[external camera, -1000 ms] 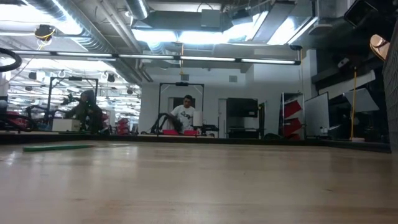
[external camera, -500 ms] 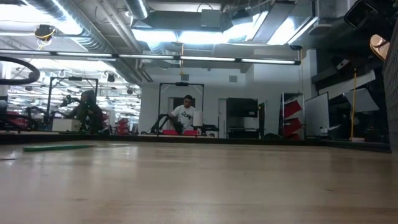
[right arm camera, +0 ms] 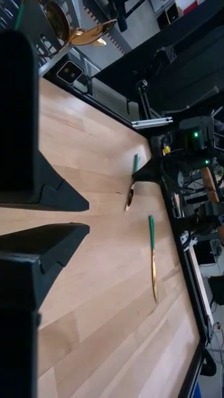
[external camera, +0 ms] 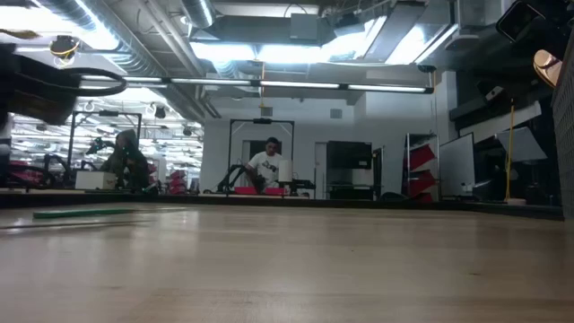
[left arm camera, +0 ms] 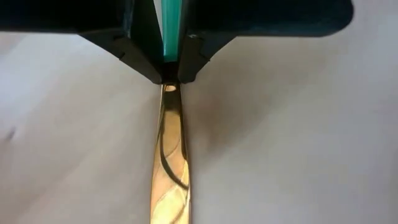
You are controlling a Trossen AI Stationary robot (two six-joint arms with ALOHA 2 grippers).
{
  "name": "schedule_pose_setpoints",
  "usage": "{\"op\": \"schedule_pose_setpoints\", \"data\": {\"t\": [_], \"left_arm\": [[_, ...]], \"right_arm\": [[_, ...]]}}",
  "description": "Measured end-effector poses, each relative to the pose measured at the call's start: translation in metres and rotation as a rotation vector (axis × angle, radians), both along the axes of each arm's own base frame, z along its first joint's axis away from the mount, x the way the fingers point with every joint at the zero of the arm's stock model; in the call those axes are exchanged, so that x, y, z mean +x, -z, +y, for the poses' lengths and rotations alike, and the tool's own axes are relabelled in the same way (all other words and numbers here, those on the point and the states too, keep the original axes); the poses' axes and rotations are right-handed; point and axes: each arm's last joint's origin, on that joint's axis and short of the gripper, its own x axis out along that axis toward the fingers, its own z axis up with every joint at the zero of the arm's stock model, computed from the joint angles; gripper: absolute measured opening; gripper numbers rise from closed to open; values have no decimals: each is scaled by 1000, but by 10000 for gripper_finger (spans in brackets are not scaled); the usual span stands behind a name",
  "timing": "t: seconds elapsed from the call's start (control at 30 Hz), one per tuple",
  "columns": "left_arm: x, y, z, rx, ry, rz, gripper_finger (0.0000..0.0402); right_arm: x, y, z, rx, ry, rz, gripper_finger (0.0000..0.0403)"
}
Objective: Sort silverware
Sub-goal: Put the bottom table knife into the utensil organizer
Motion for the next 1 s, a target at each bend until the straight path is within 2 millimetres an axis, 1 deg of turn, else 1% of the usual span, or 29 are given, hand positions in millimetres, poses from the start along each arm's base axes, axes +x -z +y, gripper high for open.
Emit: {"op": "schedule_pose_setpoints", "data": {"t": [0.23,0.47,0.77,1.0], "left_arm": [[14,0,18,39,-10,-7,33],[28,-2,36,71,29,-19,35],[57,-9,54,104,106,-198,29],[77,-17,72,151,162,-325,37]], "right_arm": [[0,0,0,0,0,1,44],[0,0,0,-1,0,1,44],[0,0,0,-1,0,1,44],[0,1,0,-2,-1,7,44]]}}
